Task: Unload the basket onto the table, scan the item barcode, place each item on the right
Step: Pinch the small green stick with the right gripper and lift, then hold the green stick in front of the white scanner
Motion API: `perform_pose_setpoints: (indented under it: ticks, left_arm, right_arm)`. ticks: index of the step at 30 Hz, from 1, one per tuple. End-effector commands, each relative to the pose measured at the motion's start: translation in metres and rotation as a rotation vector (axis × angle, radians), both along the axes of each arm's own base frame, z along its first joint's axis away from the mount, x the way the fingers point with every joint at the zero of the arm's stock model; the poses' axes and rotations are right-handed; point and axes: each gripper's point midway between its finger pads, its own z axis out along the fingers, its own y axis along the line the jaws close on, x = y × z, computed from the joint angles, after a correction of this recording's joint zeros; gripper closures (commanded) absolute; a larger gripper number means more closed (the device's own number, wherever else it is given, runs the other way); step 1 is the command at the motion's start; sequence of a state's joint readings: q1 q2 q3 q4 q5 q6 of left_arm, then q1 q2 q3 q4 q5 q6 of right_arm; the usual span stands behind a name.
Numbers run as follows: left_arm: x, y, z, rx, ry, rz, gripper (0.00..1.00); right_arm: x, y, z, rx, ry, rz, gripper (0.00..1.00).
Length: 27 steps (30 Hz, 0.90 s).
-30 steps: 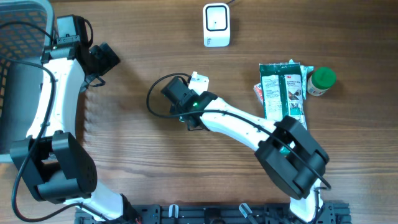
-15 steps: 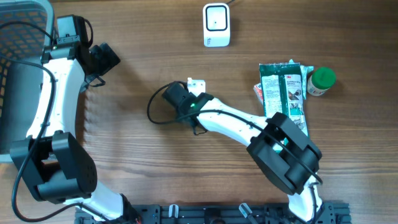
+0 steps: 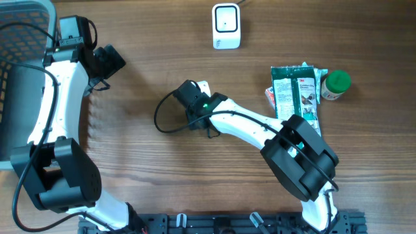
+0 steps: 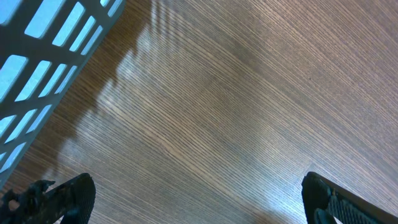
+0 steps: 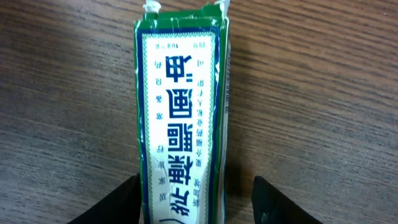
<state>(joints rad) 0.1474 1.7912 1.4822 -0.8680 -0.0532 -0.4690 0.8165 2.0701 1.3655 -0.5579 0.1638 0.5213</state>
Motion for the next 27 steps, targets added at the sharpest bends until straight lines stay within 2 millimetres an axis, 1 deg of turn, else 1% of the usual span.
perform_pose_setpoints:
  ticks: [1, 3, 7, 10, 12, 14, 16, 19, 20, 22, 25, 27]
  left_arm:
    - [0.0000, 0.0061, 0.0014, -0.003, -0.005, 0.021, 0.00]
    - [0.0000, 0.0061, 0.0014, -0.003, -0.005, 0.021, 0.00]
    - [0.0000, 0.0061, 0.0014, -0.003, -0.005, 0.021, 0.00]
    - [0.0000, 0.0061, 0.0014, -0.003, -0.005, 0.021, 0.00]
    - [0.0000, 0.0061, 0.0014, -0.003, -0.005, 0.021, 0.00]
    - [0.0000, 0.0061, 0.0014, -0.003, -0.005, 0.021, 0.00]
    - [0.0000, 0.0061, 0.0014, -0.003, -0.005, 0.021, 0.00]
    - [0.0000, 0.0061, 0.0014, -0.003, -0.005, 0.021, 0.00]
    - [0.0000, 0.0061, 0.0014, -0.003, -0.005, 0.021, 0.00]
    - [0.0000, 0.0061, 0.0014, -0.003, -0.005, 0.021, 0.00]
    - [0.0000, 0.0061, 0.0014, -0.003, -0.005, 0.021, 0.00]
    - [0.0000, 0.0061, 0.0014, -0.003, -0.005, 0.021, 0.00]
  right_arm:
    - [0.0049, 0.0093, 0.0105, 0.026, -0.016, 0.029, 0.45]
    - [0.0058, 0.0108, 0.0080, 0.028, -0.018, 0.030, 0.45]
    - [0.0130, 0.0079, 0.0053, -0.003, -0.055, 0.043, 0.55]
    - [0.0126, 0.0088, 0.0053, -0.008, -0.056, 0.067, 0.59]
    - [0.0112, 0.0080, 0.0046, -0.010, -0.048, 0.067, 0.63]
    - [0.0100, 0.0073, 0.0043, -0.011, -0.041, 0.068, 0.63]
    - [0.0070, 0.0097, 0.0035, 0.003, -0.024, 0.075, 0.57]
    - [0.0072, 0.0097, 0.0036, 0.000, -0.027, 0.082, 0.59]
    - [0.0080, 0.0105, 0.0040, -0.003, -0.032, 0.101, 0.62]
    - [0.0082, 0.0097, 0.0039, -0.006, -0.034, 0.099, 0.65]
    - [0.0108, 0.0115, 0.0068, -0.007, -0.046, 0.120, 0.79]
    - [0.0144, 0.0113, 0.0117, 0.002, -0.054, 0.114, 0.81]
